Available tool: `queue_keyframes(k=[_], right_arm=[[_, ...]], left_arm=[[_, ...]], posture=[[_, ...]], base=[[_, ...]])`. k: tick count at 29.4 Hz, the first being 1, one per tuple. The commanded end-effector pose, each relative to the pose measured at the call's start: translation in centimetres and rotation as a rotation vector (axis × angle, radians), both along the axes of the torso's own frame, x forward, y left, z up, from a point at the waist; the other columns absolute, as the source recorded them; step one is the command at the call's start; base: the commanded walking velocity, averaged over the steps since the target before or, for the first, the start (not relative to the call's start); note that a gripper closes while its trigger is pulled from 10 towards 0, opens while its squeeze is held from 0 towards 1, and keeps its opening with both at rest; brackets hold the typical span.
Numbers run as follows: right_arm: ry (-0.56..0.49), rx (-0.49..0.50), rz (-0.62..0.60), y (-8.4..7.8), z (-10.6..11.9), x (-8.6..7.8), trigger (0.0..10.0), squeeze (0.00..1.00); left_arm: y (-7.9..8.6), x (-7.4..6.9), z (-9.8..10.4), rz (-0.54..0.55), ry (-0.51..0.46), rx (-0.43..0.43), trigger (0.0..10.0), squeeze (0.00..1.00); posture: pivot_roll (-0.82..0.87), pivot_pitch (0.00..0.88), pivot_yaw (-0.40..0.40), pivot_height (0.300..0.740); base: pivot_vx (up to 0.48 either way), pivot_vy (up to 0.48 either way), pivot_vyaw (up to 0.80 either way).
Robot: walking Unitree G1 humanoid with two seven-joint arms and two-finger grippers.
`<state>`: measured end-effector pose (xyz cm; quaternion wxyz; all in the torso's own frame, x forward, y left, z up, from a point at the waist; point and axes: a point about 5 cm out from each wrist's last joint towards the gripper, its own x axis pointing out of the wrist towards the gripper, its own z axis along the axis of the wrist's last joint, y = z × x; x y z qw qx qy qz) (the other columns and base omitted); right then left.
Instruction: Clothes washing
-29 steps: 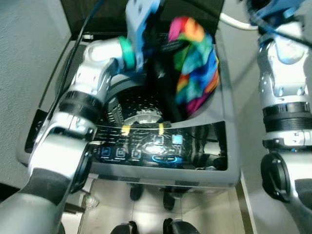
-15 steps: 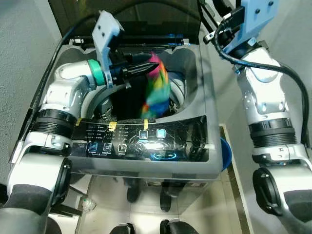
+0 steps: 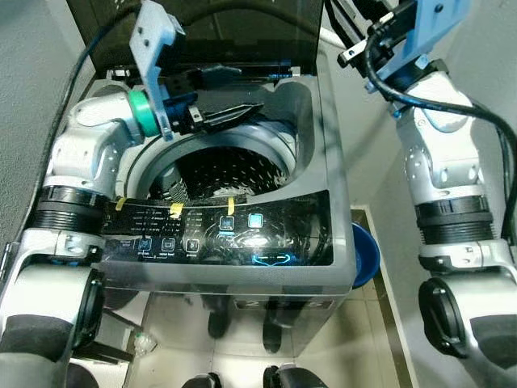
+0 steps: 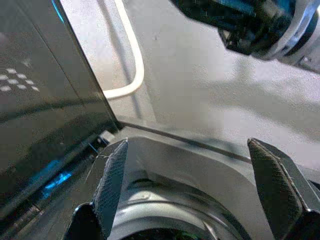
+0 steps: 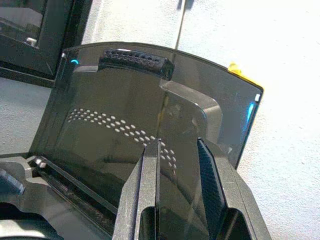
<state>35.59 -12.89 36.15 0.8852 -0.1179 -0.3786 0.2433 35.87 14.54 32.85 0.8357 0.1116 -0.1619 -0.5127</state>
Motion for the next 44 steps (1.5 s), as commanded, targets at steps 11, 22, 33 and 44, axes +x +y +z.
queue_keyframes(k=[11, 22, 33, 44], right_arm=[[-0.012, 0.116, 0.042, 0.7, -0.3, -0.8, 10.0, 0.00], [-0.039, 0.369, -0.020, 0.8, -0.5, -1.5, 10.0, 0.00], [0.051, 0.457, 0.014, 1.8, -1.8, -0.7, 10.0, 0.00], [0.090, 0.471, -0.033, 1.8, -2.5, -0.3, 10.0, 0.00]], left_arm=[[3.0, -4.1, 6.0, 0.174, -0.312, -0.190, 10.0, 0.00], [7.8, -5.7, 6.0, 0.661, -0.469, -0.303, 10.0, 0.00], [10.8, -4.5, 2.8, 0.903, -0.372, -0.461, 10.0, 0.00], [10.8, -4.3, 1.6, 0.977, -0.356, -0.472, 10.0, 0.00]], posture=[[0.10, 0.084, 0.075, 0.740], [0.12, 0.063, 0.068, 0.740], [0.14, 0.036, 0.032, 0.740], [0.11, 0.041, 0.041, 0.740]], base=[[0.000, 0.000, 0.00], [0.000, 0.000, 0.00], [0.000, 0.000, 0.00], [0.000, 0.000, 0.00]])
